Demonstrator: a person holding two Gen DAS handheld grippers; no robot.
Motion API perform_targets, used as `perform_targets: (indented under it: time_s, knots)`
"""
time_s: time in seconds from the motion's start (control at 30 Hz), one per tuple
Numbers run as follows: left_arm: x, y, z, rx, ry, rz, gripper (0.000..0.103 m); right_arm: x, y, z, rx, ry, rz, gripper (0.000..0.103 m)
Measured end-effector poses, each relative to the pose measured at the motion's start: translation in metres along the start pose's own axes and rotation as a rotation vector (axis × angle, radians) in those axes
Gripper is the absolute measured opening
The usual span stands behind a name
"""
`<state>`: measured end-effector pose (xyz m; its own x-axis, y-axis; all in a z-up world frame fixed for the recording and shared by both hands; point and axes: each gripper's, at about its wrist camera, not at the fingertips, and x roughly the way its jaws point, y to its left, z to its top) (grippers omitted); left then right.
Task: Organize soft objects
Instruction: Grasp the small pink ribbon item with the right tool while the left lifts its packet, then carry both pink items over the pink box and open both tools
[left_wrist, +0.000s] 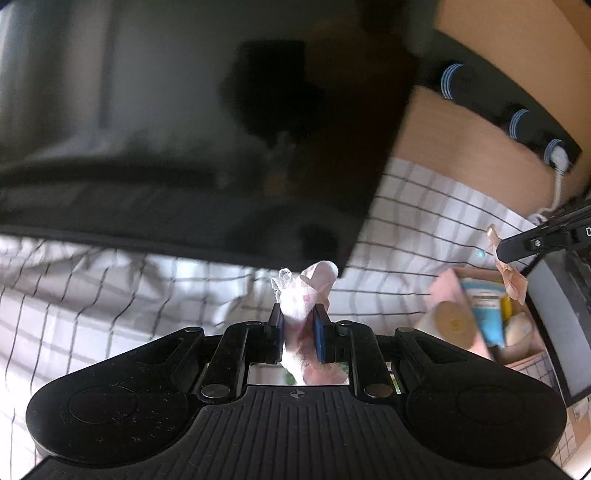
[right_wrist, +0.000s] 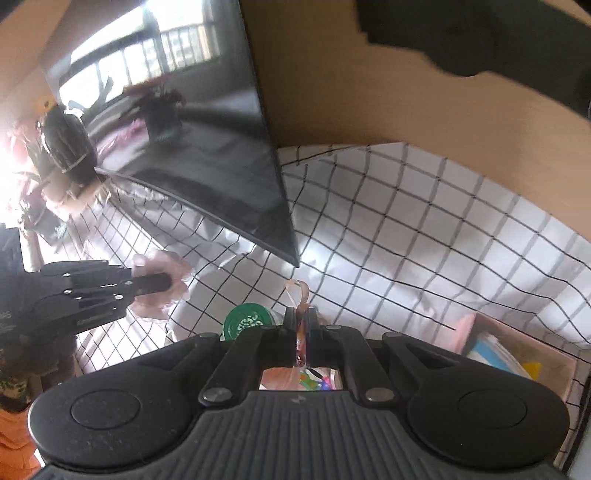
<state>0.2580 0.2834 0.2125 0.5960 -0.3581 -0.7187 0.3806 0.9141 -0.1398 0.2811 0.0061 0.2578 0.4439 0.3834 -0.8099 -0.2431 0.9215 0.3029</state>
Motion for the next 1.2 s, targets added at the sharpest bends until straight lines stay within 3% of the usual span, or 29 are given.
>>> perform_targets:
  time_s: [0.4, 0.7, 0.97, 1.2]
  knots:
    - [0.032, -0.124, 0.022, 0.185, 0.015, -0.139, 0.019, -0.086, -0.078, -0.06, 0.113, -0.156, -0.09, 0.004]
    - [0.076, -0.213, 0.018, 0.295, 0.076, -0.269, 0.019, -0.122, -0.142, -0.112, 0.224, -0.215, -0.15, 0.004]
    - [0.13, -0.271, 0.003, 0.191, 0.137, -0.446, 0.019, -0.118, -0.193, -0.142, 0.336, -0.3, -0.192, 0.004]
    - [0.208, -0.31, 0.0, 0.06, 0.178, -0.497, 0.019, -0.106, -0.232, -0.159, 0.416, -0.394, -0.184, 0.004]
